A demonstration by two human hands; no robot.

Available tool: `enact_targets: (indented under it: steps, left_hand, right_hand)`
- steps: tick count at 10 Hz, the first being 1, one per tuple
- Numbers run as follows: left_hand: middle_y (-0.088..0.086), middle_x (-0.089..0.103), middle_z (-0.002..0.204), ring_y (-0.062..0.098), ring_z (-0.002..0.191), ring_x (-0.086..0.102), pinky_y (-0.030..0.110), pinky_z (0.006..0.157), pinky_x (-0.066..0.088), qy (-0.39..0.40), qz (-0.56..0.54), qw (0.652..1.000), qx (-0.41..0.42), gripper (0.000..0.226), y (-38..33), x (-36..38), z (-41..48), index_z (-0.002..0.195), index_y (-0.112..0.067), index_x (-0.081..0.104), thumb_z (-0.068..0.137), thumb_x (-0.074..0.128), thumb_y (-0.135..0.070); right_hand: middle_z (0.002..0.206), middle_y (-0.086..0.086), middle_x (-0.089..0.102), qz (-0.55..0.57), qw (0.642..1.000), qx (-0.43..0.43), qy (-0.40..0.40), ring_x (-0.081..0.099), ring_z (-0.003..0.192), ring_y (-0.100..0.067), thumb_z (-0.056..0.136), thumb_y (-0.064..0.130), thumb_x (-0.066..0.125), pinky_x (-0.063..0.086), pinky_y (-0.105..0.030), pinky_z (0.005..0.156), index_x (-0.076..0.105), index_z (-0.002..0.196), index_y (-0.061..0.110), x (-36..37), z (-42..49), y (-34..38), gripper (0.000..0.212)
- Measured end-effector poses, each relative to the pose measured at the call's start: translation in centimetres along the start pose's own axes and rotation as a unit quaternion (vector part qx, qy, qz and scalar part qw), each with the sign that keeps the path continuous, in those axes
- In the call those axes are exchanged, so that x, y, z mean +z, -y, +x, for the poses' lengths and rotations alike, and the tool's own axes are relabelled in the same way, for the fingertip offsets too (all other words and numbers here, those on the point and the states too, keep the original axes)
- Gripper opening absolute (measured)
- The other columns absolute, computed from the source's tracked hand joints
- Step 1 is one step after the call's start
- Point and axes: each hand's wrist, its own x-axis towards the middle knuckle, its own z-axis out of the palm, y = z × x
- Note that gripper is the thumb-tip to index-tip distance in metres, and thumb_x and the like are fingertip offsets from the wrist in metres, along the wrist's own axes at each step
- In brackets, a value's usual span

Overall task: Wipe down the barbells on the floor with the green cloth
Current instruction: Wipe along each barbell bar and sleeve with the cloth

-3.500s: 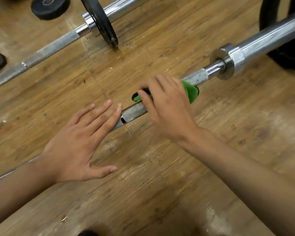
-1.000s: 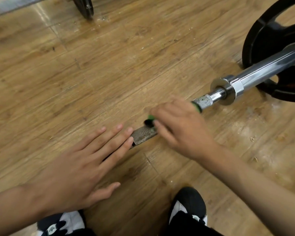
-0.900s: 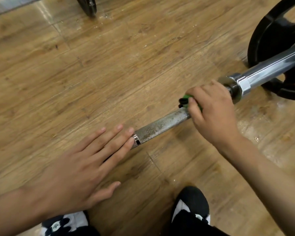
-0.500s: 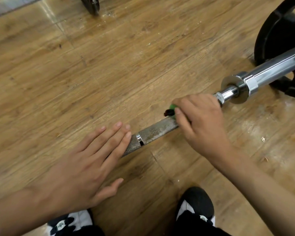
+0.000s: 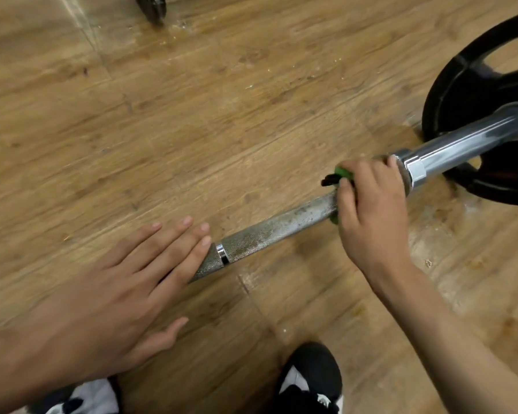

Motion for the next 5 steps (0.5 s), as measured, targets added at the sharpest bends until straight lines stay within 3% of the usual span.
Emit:
enact_targets:
  steps: [1,3,4,5]
  left_hand:
    - [0.018,0.024,0.171,0.034,0.159,0.022,0.051,0.127,0.019,-0.001,-0.010,1.000,-0.006,0.092,0.1,0.0,0.1,0.163,0.000,0.021,0.094,0.050,-0.053]
    - [0.013,0.027,0.171,0.037,0.156,0.029,0.061,0.118,0.034,0.064,-0.068,0.994,-0.062,0.096,0.8,1.5,-1.0,0.167,-0.011,0.019,0.089,0.054,-0.057]
    - [0.011,0.022,0.173,0.035,0.159,0.023,0.061,0.120,0.033,0.106,-0.078,0.989,-0.068,0.102,1.3,2.0,-1.1,0.167,-0.011,0.020,0.087,0.062,-0.058]
    - [0.010,0.020,0.173,0.035,0.159,0.021,0.062,0.121,0.031,0.118,-0.082,0.987,-0.074,0.103,1.7,2.2,-0.7,0.167,-0.013,0.018,0.087,0.063,-0.059]
  right_hand:
    - [0.122,-0.017,0.064,-0.023,0.999,0.035,-0.006,0.056,0.128,-0.036,0.101,0.013,0.043,0.018,-0.052,0.126,0.068,0.120,0.004,0.2,1.2,0.0,0.032]
    - [0.140,-0.023,0.053,-0.021,0.994,0.073,-0.077,0.047,0.134,-0.039,0.105,0.005,0.049,0.039,-0.052,0.112,0.063,0.135,0.008,1.1,-1.5,2.1,0.033]
    - [0.137,-0.020,0.057,-0.005,0.996,0.069,-0.048,0.048,0.133,-0.036,0.103,0.003,0.046,0.033,-0.048,0.119,0.065,0.128,0.005,0.9,0.0,1.1,0.032]
    - [0.111,-0.013,0.065,0.004,0.999,0.032,-0.003,0.057,0.108,-0.035,0.098,0.010,0.045,0.039,-0.036,0.099,0.070,0.118,0.008,0.6,2.2,0.0,0.032]
